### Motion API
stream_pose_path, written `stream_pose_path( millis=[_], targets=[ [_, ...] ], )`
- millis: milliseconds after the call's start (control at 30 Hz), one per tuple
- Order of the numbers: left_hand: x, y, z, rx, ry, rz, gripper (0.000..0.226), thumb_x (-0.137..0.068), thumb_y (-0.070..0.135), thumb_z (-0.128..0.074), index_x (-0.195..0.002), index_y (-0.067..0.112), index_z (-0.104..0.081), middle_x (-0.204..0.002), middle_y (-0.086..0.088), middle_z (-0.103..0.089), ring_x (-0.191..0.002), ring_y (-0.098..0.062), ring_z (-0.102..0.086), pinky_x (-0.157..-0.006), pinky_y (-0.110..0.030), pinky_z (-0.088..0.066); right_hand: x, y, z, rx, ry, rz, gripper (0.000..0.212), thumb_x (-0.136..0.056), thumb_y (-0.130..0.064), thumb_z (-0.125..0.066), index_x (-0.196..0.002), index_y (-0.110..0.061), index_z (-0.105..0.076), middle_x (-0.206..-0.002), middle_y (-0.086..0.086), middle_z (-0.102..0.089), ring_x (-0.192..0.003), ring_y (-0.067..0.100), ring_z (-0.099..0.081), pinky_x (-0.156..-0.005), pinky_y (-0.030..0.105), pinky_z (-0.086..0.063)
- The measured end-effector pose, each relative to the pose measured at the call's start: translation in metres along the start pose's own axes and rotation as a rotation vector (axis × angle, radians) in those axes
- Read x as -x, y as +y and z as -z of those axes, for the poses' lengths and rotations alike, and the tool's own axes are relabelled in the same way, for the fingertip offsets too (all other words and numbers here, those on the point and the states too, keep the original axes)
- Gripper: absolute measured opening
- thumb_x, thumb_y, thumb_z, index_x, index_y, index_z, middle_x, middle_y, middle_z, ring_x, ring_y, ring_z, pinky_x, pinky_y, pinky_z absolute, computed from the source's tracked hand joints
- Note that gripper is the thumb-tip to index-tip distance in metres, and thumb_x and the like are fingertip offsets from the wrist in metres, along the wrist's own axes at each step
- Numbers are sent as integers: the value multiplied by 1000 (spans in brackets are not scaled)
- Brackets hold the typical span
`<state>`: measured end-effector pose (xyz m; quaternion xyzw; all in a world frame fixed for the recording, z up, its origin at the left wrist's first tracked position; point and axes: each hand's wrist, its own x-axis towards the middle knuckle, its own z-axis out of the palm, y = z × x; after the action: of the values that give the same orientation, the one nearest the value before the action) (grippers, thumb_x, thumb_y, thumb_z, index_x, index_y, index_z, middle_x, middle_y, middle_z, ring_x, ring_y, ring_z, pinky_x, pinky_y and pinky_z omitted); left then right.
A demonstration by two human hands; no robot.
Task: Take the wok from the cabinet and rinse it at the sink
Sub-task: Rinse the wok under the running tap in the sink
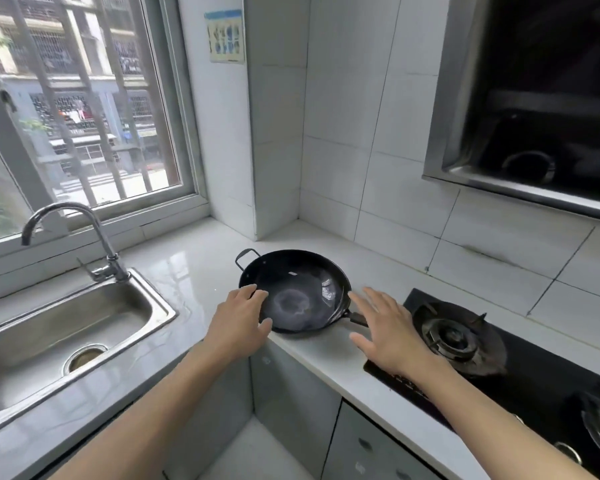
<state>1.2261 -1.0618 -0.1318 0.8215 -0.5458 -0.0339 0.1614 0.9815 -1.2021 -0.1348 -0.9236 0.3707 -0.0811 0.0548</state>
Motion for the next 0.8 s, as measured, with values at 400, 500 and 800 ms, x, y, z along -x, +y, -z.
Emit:
stream_pose_path(
  millis=[400,500,800],
  targets=[
    [-107,-103,8,34,-50,-101,56,-93,32,-49,-146,22,-33,-152,2,-34,-139,-24,-28,-106,-38,-34,-97,-48,-15,-61,27,-173,71,-92,-40,-56,-152,-30,-21,-159,-3,-19,-145,19,-18,-115,40,-20],
    [-128,-115,-1,19,-71,-120,56,-93,32,-49,-146,22,-33,-152,1,-35,-138,-25,-29,-104,-39,-35,-109,-45,-23,-45,10,-205,70,-92,-38,-56,-152,-30,-22,-159,-4,-21,-144,19,-19,-114,38,-21],
    [-206,-123,-21,-54,-177,-197,62,-90,34,-52,-148,24,-31,-151,1,-38,-137,-27,-33,-106,-42,-38,-151,10,-58,-48,-81,-290,78,-87,-41,-62,-152,-30,-22,-161,-1,-16,-145,22,-17,-115,41,-20]
  ],
)
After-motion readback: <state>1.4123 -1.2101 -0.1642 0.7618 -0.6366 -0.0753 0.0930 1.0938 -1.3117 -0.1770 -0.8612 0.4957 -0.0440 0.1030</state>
